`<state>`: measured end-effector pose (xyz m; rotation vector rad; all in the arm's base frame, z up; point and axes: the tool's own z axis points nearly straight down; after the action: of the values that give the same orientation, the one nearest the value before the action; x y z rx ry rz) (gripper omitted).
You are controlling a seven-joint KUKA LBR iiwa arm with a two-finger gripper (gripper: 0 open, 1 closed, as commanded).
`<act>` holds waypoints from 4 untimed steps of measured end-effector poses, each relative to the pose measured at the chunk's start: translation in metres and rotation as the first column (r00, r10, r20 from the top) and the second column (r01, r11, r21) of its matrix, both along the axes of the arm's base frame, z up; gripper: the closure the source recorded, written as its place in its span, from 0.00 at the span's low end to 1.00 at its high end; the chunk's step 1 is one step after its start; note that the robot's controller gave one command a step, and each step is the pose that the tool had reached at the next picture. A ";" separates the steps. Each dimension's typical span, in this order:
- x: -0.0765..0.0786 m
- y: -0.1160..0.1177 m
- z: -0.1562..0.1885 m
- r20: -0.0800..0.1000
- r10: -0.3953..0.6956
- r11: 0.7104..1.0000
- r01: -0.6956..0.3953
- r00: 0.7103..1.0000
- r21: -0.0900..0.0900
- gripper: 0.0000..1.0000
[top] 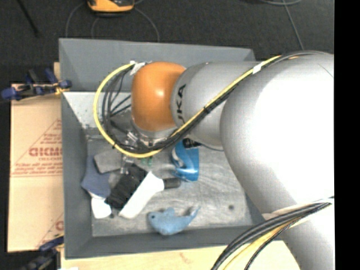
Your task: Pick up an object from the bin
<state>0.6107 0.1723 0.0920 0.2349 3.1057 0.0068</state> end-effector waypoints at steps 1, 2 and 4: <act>0.003 0.010 0.001 -0.008 0.023 1.000 -0.024 1.000 -0.014 1.00; -0.002 0.009 0.028 -0.023 0.028 1.000 -0.028 0.999 -0.006 1.00; -0.031 0.013 0.012 -0.012 0.061 0.998 -0.061 0.998 -0.004 1.00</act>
Offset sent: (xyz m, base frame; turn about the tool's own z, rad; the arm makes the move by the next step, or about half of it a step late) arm -0.0028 0.0109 0.0357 -0.0330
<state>0.5796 0.1856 0.1037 0.1406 3.1233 0.0005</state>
